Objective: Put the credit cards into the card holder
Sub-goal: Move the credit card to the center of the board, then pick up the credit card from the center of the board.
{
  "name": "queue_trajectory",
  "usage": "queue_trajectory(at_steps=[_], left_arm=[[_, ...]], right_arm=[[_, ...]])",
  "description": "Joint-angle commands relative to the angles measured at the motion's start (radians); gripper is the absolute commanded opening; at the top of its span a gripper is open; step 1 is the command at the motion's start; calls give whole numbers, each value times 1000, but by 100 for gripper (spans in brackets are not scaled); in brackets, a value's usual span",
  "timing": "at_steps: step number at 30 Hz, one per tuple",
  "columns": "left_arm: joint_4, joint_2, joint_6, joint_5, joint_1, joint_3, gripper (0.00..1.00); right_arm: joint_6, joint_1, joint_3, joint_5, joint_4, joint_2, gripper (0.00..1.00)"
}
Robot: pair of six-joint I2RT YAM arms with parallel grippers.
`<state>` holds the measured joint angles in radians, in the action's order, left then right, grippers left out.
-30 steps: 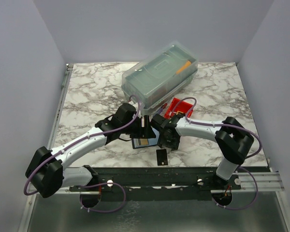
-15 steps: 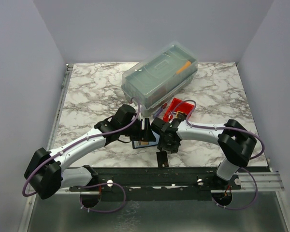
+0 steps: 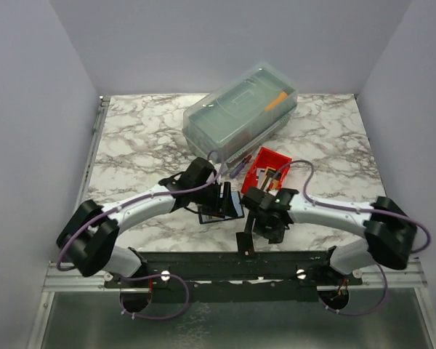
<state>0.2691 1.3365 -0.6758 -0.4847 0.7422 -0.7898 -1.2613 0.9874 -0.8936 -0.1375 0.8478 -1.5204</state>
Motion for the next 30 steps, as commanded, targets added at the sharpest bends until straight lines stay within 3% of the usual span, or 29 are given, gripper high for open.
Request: queue_trajectory(at_steps=[1,5,10,24,30], left_arm=[[-60,156,22,-67,40,-31,57],[-112,267,6,-98,114,-46,49],[-165,336,-30,-83,167,-56,36],[-213,361,-69,-34,189,-23,18],[-213,370,-87,19,189,18,1]], right_arm=[[-15,25,158,172,-152,235,75],[5,26,279,260,-259,392,79],[10,25,351,362,-418,364,76],[-50,25,501,335,-595,316,62],[-121,25,542,315,-656,328,58]])
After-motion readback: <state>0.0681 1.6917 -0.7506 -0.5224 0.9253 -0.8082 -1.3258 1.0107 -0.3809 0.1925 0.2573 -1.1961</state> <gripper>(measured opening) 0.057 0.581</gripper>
